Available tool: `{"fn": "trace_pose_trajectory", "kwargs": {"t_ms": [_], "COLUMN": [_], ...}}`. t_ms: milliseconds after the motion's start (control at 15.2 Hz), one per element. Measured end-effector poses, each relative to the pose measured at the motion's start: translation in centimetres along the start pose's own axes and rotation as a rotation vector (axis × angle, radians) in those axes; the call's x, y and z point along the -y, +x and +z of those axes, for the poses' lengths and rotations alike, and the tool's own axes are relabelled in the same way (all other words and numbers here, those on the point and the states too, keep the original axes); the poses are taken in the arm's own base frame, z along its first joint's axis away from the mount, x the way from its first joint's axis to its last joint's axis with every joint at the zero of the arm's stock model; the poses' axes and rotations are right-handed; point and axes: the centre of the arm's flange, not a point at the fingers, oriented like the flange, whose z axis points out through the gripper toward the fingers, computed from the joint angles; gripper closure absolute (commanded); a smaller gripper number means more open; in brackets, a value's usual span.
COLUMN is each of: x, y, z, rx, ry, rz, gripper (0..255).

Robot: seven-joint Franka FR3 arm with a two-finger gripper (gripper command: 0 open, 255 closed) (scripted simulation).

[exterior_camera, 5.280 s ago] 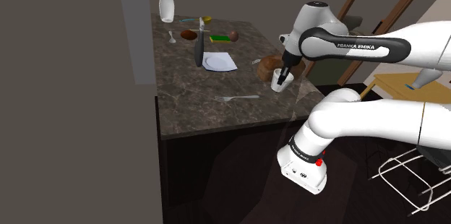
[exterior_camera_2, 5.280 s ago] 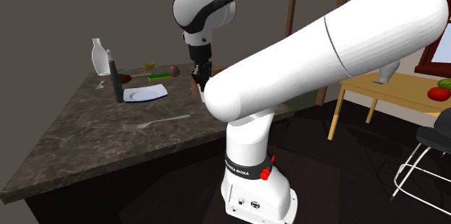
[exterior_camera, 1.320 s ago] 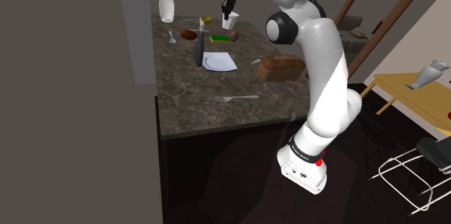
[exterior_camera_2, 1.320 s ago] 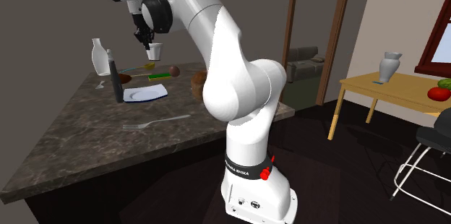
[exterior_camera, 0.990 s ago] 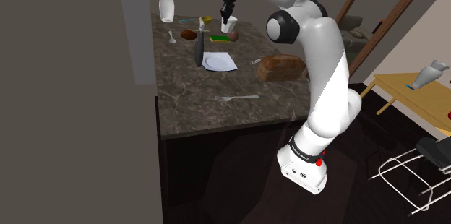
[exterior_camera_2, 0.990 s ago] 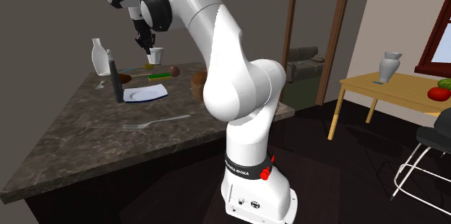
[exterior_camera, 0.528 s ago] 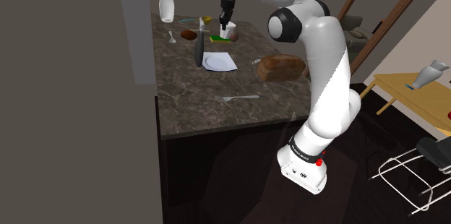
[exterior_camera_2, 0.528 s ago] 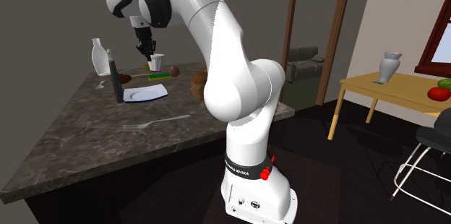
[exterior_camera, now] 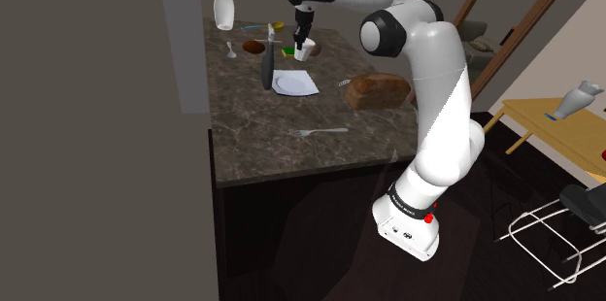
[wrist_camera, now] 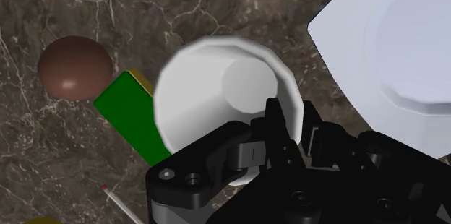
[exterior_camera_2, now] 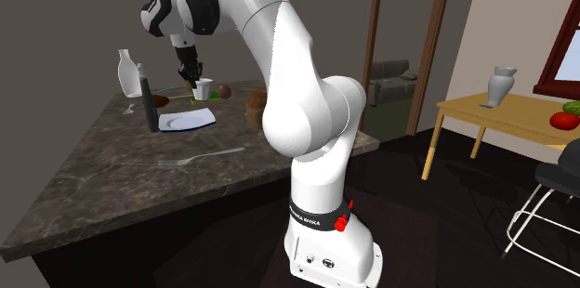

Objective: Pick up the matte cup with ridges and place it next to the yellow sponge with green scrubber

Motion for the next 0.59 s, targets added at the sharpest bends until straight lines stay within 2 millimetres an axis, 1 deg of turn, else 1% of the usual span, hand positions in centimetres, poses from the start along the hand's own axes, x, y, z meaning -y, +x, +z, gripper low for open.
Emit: {"fn": "trace_pose_trajectory", "kwargs": {"t_ms": [462,594], "x": [0.5,0.5], "y": [0.2,0.2], "z": [3.6,4.0], "rx": [0.0,0.0], "ry": [0.0,0.0], "rz": [0.0,0.0], "gripper": [255,255]}}
